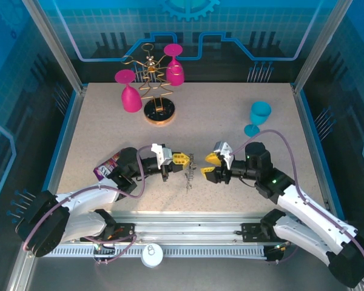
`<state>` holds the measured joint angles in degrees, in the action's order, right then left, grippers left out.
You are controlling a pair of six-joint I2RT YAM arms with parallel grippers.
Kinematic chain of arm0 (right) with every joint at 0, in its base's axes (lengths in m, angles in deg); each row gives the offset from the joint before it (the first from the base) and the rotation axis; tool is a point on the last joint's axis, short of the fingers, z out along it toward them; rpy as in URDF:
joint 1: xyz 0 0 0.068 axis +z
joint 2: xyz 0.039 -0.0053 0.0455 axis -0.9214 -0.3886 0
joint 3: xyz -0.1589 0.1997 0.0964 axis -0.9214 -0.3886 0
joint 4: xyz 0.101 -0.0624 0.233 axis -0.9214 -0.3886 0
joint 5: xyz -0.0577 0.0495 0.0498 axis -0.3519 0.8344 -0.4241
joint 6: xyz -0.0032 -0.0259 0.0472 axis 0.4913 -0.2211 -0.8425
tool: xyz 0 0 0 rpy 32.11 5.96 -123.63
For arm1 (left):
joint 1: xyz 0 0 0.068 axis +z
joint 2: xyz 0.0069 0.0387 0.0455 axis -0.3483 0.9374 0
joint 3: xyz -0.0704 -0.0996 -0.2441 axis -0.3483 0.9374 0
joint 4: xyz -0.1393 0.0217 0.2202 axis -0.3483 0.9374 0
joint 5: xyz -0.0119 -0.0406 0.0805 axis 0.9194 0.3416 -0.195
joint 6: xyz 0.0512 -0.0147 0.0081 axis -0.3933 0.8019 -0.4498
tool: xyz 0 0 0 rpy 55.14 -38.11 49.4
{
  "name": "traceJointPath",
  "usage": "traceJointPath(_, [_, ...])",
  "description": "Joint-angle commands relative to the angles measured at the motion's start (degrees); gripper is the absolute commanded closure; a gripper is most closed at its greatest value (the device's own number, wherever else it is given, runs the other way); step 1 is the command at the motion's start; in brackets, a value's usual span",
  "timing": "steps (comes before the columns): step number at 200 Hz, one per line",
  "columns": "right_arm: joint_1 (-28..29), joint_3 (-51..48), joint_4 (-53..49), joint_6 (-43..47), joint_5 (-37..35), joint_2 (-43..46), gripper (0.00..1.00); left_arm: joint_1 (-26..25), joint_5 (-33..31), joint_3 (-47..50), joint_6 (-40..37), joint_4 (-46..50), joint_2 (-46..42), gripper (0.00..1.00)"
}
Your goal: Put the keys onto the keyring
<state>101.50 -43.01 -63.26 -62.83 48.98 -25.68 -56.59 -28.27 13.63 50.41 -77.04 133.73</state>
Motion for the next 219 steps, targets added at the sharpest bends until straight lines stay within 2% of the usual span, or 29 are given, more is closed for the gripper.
traceJointPath(1, [2.72,-1.49,7.57,4.86,-1.01,-0.85,0.49,0.22,0.26,-0.23,0.21,-2.93,-1.35,1.0])
traceJointPath(35, [4.88,-0.46,11.98,5.29,-0.44,-5.83,0.49,0.25,0.98,-0.21,0.54,-3.06,-1.37,1.0])
traceJointPath(58, [5.95,0.19,14.47,5.74,-0.32,-8.4,0.55,0.22,1.34,-0.26,0.63,-3.08,-1.29,1.0])
traceJointPath(75, [6.32,1.09,14.0,6.01,-0.35,-9.7,0.67,0.23,1.52,-0.32,0.66,-3.24,-1.29,1.0])
traceJointPath(102, [6.48,1.56,11.89,6.55,-0.22,-10.04,0.94,0.18,1.51,-0.59,0.73,-3.07,-1.6,1.0])
traceJointPath(113, [6.97,1.78,10.62,6.92,-0.34,-10.22,1.0,0.18,1.4,-0.93,0.97,-3.04,-1.63,1.0])
traceJointPath(153, [9.95,4.88,3.63,10.37,-1.39,-12.34,1.0,0.17,-0.77,-2.19,1.09,-1.67,-2.22,1.0])
traceJointPath(189, [10.08,8.33,-5.25,12.65,-2.3,-13.46,1.0,0.08,-0.48,-2.59,1.43,-1.95,-2.04,1.0])
traceJointPath(201, [10.04,9.18,-7.86,13.37,-3.63,-13.09,0.92,0.08,-0.24,-2.59,1.52,-2.08,-1.83,1.0])
traceJointPath(211, [9.78,9.47,-8.97,13.34,-4.59,-12.09,0.77,0.08,0.07,-2.43,1.42,-2.1,-1.73,1.0])
traceJointPath(219, [9.1,9.37,-9.14,13.03,-4.43,-10.7,0.7,0.08,0.1,-2.27,1.34,-2.18,-1.64,1.0])
